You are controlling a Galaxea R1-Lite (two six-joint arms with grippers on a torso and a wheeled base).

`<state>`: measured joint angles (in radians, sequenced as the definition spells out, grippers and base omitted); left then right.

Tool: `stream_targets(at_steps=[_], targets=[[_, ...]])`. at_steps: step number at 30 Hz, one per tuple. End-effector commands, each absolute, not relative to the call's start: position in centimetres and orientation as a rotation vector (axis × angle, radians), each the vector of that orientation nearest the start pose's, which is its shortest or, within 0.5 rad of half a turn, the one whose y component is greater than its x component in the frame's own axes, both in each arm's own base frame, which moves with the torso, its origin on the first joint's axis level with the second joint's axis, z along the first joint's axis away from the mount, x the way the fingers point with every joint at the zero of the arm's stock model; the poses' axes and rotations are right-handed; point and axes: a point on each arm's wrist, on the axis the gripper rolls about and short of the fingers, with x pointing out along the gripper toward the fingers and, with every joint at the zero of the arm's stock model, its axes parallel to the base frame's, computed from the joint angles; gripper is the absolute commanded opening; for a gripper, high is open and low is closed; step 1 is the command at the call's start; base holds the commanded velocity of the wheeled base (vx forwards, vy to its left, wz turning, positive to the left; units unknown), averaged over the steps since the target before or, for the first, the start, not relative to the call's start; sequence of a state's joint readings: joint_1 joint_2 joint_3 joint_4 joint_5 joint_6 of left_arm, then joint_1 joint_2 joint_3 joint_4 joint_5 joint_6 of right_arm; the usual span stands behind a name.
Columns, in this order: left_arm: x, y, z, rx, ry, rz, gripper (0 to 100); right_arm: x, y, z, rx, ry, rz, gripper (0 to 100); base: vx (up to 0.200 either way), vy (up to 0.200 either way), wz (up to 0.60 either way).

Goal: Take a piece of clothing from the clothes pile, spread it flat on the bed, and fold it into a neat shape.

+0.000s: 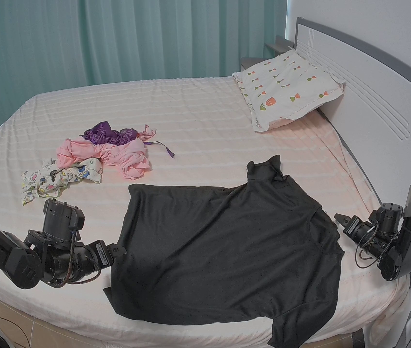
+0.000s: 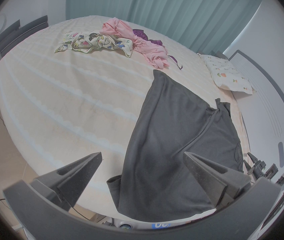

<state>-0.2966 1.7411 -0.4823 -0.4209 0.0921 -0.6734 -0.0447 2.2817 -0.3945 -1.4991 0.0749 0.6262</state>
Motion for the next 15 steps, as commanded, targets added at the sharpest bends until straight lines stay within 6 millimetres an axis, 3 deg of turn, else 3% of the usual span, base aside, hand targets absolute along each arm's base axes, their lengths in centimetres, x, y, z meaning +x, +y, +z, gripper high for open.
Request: stream_targets(at_steps=[1,15], targets=[[23.45,-6.94,7.29,-0.472,0.853,0.095,100,30.54,-1.05,-0.03,0.637,0.379,-0.083,100,0.0,0.0,0.0],[23.2,-7.77,7.12,-0.441,0.862,0.074,100,30.35,-0.72,-0.27,0.635,0.398,-0.08,100,0.0,0.0,0.0]])
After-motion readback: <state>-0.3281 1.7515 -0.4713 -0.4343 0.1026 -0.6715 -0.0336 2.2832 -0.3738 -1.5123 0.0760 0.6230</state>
